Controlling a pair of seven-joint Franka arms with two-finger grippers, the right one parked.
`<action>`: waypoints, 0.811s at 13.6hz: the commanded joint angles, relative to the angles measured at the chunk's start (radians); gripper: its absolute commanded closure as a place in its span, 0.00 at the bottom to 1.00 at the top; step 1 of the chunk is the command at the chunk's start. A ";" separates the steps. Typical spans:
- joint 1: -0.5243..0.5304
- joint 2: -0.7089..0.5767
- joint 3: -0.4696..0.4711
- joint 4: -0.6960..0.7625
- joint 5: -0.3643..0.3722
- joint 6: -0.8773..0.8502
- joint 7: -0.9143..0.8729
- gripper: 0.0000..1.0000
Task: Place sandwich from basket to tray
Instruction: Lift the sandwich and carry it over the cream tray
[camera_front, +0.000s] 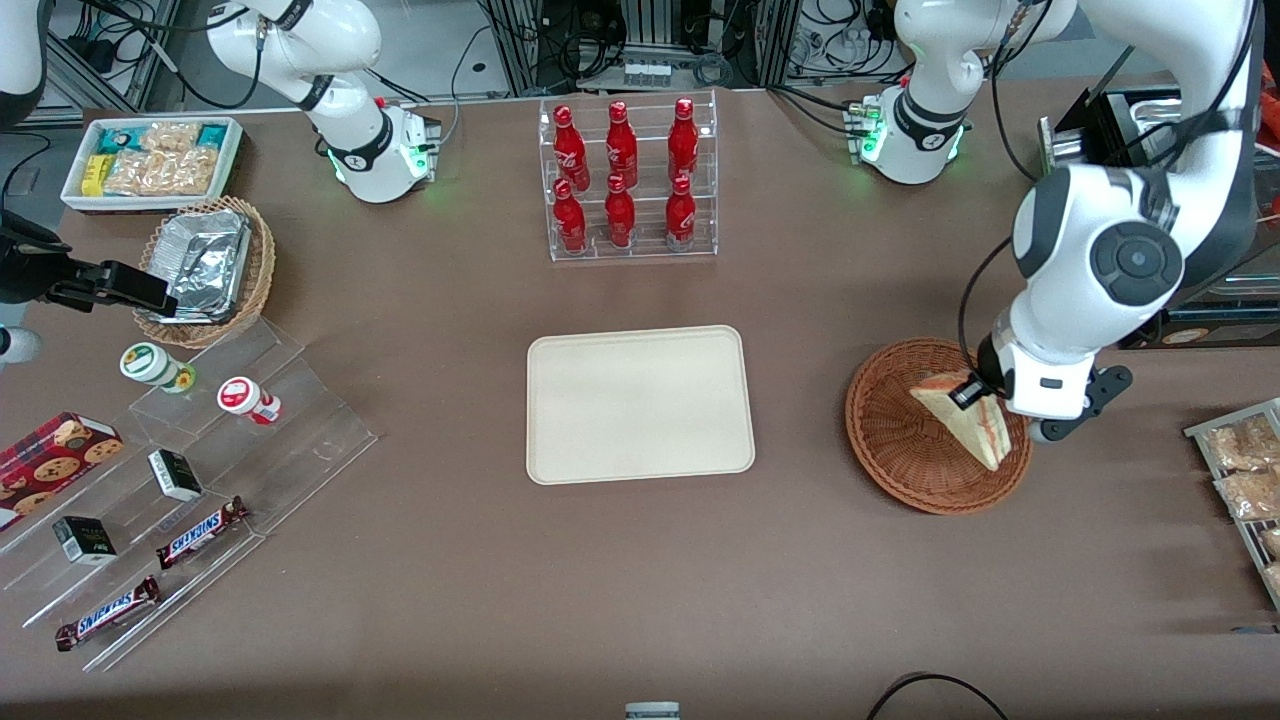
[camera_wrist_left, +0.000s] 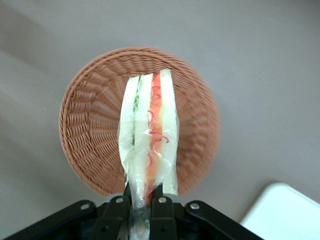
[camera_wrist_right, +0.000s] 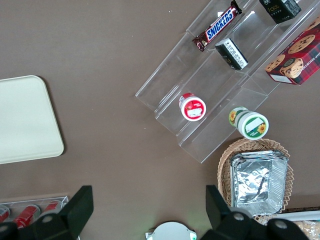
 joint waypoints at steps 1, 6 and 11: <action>-0.085 0.045 -0.008 0.141 0.014 -0.106 -0.026 1.00; -0.276 0.106 -0.008 0.235 0.014 -0.167 -0.106 1.00; -0.455 0.255 -0.008 0.347 0.020 -0.161 -0.110 1.00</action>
